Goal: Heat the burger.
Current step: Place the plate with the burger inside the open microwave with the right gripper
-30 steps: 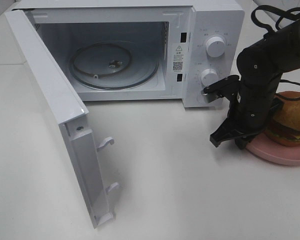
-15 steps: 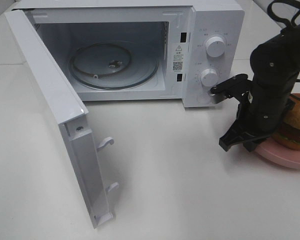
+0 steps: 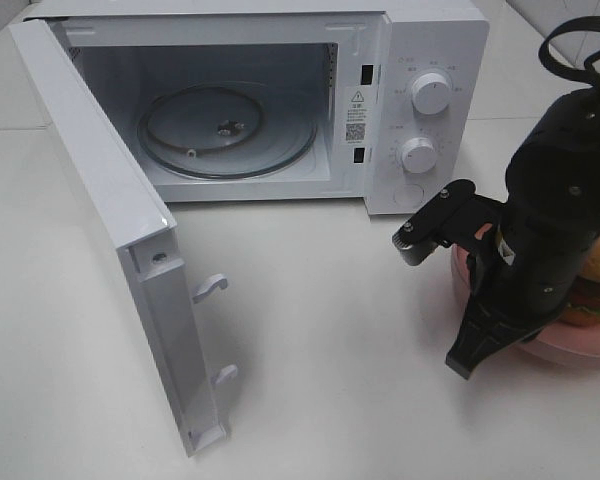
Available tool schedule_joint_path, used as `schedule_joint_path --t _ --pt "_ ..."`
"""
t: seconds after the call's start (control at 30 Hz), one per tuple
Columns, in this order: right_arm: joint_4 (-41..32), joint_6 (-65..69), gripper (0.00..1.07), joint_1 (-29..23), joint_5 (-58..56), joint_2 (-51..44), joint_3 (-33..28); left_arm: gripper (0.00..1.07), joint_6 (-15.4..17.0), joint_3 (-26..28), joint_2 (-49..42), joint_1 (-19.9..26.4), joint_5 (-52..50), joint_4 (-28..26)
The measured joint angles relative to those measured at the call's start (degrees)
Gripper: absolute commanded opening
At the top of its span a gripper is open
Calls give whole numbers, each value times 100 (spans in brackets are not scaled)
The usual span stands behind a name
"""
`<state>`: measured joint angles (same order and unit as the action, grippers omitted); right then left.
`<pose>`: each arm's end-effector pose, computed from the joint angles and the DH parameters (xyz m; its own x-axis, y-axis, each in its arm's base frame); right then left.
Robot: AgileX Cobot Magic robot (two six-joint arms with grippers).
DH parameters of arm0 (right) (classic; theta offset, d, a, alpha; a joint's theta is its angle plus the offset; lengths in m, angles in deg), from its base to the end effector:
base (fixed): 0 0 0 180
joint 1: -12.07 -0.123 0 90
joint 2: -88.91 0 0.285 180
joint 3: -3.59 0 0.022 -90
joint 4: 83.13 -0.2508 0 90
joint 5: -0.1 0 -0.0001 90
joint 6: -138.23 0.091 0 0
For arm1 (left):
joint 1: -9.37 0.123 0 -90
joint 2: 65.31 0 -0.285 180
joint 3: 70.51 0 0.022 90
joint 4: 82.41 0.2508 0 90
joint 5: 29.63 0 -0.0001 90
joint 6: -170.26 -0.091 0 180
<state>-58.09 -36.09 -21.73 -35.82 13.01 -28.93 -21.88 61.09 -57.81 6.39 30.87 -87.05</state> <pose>0.2395 0.1331 0.1454 -0.6596 -0.7441 -0.1059 -0.6978 0.6586 -0.2816 -0.0062 -0.0061 0.2787 -0.4166 0.1926 -0.8885 0.1889 0.9743 0.1226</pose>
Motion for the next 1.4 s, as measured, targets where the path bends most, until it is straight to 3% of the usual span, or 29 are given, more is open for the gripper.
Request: schedule_joint_path --t 0.4,0.63,1.4 --pt "252 92 0 -1255 -401 -516 -195 0 0 0 0 0 0 0" --pt "350 -567 0 -2086 -332 -516 -195 0 0 0 0 0 0 0" --pt "561 -4108 0 -2149 527 -516 -201 0 0 0 0 0 0 0"
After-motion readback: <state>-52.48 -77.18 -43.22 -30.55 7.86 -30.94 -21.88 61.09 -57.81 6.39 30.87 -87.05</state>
